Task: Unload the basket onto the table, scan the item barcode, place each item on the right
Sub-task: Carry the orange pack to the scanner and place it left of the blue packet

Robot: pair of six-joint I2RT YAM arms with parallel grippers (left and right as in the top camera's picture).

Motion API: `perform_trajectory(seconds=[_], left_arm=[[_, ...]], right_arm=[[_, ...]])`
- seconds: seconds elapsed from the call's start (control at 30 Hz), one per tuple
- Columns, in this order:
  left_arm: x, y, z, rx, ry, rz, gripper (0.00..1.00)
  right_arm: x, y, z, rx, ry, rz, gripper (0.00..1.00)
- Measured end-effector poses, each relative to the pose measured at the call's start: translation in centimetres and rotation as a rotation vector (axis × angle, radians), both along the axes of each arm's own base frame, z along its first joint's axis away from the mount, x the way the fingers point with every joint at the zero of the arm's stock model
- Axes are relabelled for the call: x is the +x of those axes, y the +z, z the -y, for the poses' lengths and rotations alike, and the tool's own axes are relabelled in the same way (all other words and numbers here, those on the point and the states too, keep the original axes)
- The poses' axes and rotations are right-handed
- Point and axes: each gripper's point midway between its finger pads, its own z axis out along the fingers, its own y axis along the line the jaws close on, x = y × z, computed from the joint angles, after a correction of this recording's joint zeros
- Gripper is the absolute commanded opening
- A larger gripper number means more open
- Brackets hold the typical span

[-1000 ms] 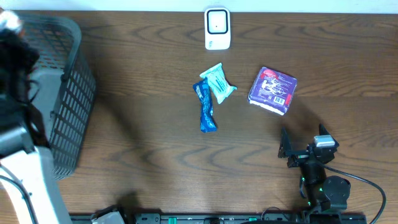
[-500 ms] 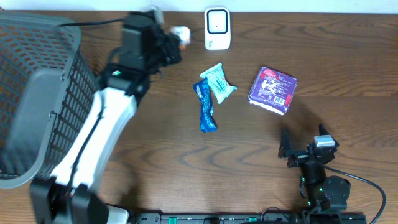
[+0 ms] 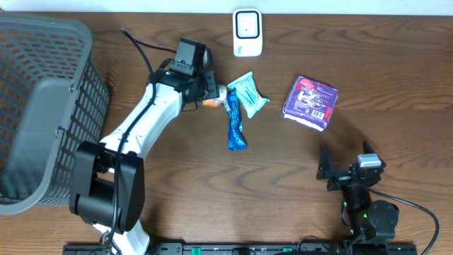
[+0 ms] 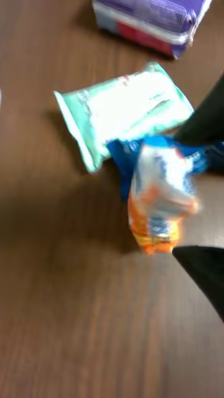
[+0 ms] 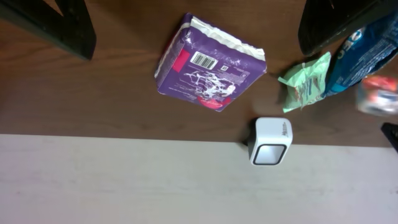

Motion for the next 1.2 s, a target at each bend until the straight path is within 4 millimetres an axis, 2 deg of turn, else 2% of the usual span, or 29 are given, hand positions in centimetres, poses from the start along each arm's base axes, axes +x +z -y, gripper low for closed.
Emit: perform_trajectory(seconds=[0.07,0.13,0.23,0.3,0.4,0.47,0.53,0.57,0.7,0.87,1.03,1.2], left_arm=[[-0.4,-0.3,-0.1,0.008,-0.004,-0.017,0.62],[-0.5,-0.3,-0.2,0.012,-0.006,-0.022,0.63],[-0.5,1.1,-0.2,0.003,-0.004,0.008,0.67],[-0.5,3.3,-0.4,-0.010,-0.002,0.057,0.69],[-1.2,9.2,-0.9,-0.050,0.008,0.180,0.87],[-2.5,12.9,-1.5,-0.073,0.015,0.248,0.97],[-3.9,15.4,-2.2,-0.085,0.017,0.288,0.98],[-4.7,16.1,-2.4,-0.084,0.013,0.292,0.98],[-7.9,15.8,-3.5,-0.054,0.015,0.212,0.98],[-11.3,13.2,-4.6,0.004,0.016,0.042,0.98],[-13.4,11.9,-5.3,0.037,0.015,-0.055,0.98],[-14.3,11.4,-5.6,0.051,0.014,-0.099,0.98]], right_arm=[[0.0,0.0,0.0,0.000,0.000,0.000,0.99],[0.0,0.0,0.0,0.000,0.000,0.000,0.99],[0.0,0.0,0.0,0.000,0.000,0.000,0.99],[0.0,0.0,0.0,0.000,0.000,0.000,0.99],[0.0,0.0,0.0,0.000,0.000,0.000,0.99],[0.0,0.0,0.0,0.000,0.000,0.000,0.99],[0.0,0.0,0.0,0.000,0.000,0.000,0.99],[0.0,0.0,0.0,0.000,0.000,0.000,0.99],[0.0,0.0,0.0,0.000,0.000,0.000,0.99],[0.0,0.0,0.0,0.000,0.000,0.000,0.99],[0.0,0.0,0.0,0.000,0.000,0.000,0.99],[0.0,0.0,0.0,0.000,0.000,0.000,0.99]])
